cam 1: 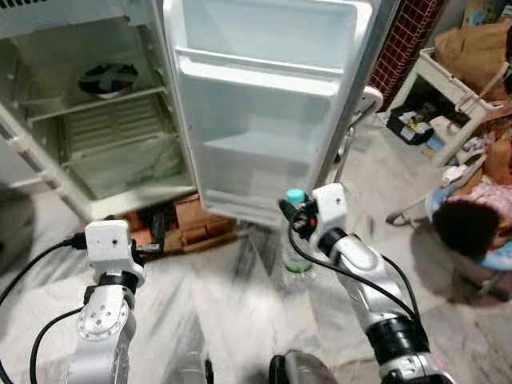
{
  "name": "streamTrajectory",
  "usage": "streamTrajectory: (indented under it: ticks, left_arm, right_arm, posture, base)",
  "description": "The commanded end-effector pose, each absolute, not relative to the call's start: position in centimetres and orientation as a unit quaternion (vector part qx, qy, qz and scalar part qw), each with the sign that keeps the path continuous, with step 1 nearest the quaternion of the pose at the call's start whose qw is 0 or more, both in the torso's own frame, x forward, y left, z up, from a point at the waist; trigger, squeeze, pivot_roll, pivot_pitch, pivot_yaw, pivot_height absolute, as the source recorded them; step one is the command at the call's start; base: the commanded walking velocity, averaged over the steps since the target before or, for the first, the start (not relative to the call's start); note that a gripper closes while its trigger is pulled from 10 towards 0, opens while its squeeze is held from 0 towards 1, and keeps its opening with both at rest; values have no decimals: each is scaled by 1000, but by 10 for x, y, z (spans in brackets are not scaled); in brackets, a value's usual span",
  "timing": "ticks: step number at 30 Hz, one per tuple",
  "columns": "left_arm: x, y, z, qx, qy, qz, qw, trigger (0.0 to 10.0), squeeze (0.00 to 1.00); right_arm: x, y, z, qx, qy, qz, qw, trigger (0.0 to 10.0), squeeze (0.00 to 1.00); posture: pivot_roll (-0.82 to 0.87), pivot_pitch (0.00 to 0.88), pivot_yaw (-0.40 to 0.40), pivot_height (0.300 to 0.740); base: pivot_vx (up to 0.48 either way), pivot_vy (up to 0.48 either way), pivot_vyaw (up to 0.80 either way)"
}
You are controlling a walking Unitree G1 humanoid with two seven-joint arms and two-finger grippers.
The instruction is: Restocking fridge
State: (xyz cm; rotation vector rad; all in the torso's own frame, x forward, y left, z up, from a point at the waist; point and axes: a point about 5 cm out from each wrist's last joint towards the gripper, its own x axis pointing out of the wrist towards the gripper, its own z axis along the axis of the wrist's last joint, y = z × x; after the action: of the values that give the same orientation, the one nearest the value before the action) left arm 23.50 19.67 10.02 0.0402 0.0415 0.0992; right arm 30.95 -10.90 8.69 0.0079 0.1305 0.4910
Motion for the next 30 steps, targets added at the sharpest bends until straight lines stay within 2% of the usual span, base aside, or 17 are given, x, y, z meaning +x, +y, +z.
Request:
streamTrajectory:
  ticks: [1,11,22,25,29,30]
  left_arm:
    - [232,204,98,29,31,57,997,10000,0]
    - [234,204,97,38,34,52,997,10000,0]
    - [233,200,91,44,54,42,997,10000,0]
    - [232,186,79,47,97,-24,994,10000,0]
    - [230,168,76,64,110,-107,986,10000,0]
    - [230,168,76,64,110,-107,986,10000,0]
  right_arm:
    - [309,-97,93,5,50,263,964,10000,0]
    - [310,-97,96,20,38,271,962,10000,0]
    - [316,-103,102,34,20,243,969,10000,0]
    - [322,-100,112,92,10,232,968,10000,0]
    - [329,-94,121,135,5,235,963,10000,0]
    - [329,-94,121,135,5,235,963,10000,0]
  posture:
    - [30,156,-40,740]
    - [32,155,-38,740]
    - [36,153,-44,740]
    - [37,149,-43,740]
    - [38,146,-42,740]
    - [38,146,-42,740]
  base:
    - [274,341,0]
    - [277,292,0]
    - [25,0,0]
    - [0,0,0]
    - [0,0,0]
    - [0,0,0]
